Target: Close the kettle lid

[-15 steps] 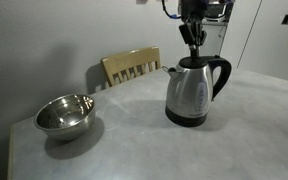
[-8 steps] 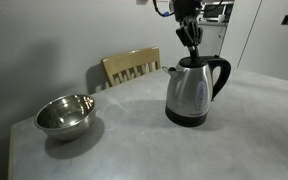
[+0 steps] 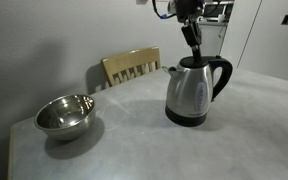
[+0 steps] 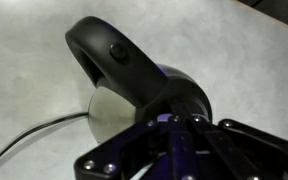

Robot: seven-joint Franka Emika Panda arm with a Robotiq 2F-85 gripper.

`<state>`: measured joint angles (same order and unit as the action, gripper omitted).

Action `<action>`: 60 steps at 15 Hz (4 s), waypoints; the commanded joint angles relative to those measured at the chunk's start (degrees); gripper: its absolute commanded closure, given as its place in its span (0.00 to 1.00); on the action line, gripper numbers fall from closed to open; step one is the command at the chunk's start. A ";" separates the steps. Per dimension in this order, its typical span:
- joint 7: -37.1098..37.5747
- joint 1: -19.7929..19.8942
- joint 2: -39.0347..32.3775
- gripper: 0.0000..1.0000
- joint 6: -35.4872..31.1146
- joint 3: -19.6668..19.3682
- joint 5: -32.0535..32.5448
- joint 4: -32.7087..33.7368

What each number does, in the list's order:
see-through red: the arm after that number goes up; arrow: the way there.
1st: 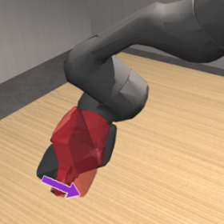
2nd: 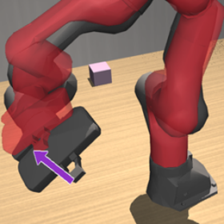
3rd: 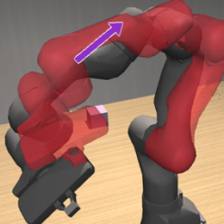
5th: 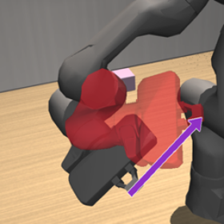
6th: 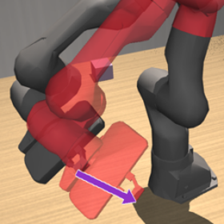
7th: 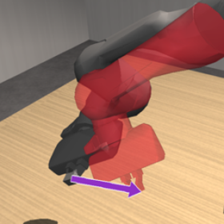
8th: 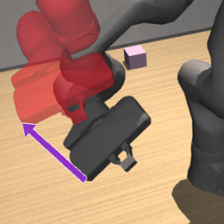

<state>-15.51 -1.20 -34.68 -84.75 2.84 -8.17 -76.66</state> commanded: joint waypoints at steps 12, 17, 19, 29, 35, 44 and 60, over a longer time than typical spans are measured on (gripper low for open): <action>-9.94 3.91 -11.12 1.00 17.74 2.60 -1.61 13.67; -5.90 1.93 -7.00 1.00 9.77 1.74 -0.27 7.90; -3.96 1.19 -5.91 1.00 6.68 1.65 0.36 6.20; 11.19 -0.52 -1.03 1.00 -6.51 0.67 -1.54 -3.87; 23.02 -2.21 5.43 1.00 -13.57 -0.21 -0.85 -12.71; 25.78 -2.99 14.73 1.00 -20.98 -0.44 1.65 -22.46; 25.87 -2.52 24.47 0.04 -23.02 0.01 8.15 -29.01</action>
<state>11.01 -3.58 -12.51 -105.72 3.32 -0.21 -102.49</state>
